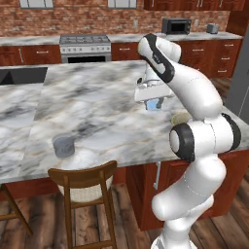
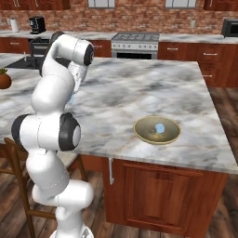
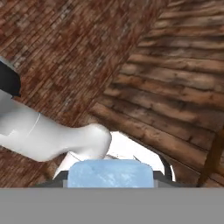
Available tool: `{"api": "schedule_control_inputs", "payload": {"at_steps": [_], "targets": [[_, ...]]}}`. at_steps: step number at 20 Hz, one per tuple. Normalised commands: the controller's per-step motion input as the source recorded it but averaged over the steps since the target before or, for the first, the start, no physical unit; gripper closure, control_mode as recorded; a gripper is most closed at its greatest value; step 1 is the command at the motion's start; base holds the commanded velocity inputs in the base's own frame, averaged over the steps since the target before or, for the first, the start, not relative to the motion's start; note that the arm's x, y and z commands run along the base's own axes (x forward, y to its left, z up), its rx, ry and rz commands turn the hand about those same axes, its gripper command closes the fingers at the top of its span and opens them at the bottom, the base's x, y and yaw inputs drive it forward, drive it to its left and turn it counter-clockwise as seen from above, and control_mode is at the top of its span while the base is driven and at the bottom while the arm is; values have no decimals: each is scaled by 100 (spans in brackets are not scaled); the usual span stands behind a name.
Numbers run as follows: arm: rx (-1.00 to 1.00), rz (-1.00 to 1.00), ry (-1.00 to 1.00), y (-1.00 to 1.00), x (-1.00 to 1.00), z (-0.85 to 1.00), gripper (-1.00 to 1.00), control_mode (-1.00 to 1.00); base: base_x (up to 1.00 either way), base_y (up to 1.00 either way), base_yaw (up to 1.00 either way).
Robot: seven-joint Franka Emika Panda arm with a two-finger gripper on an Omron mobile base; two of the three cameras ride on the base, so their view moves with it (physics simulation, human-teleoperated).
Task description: There are four ice cubes in the ice bowl. Place two ice cubes in each glass of water.
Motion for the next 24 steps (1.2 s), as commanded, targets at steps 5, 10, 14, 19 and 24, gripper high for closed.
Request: {"api": "schedule_control_inputs", "payload": {"at_steps": [5, 10, 14, 19, 24], "targets": [[0, 43, 8, 74, -86, 0, 100, -100, 0, 0, 0], [1, 43, 8, 42, -53, 0, 100, -100, 0, 0, 0], [8, 35, 5, 8, 10, -5, 100, -100, 0, 0, 0], [13, 22, -42, 0, 29, -38, 100, -100, 0, 0, 0], [18, 15, -86, 2, 10, -64, 100, -100, 0, 0, 0]]}}
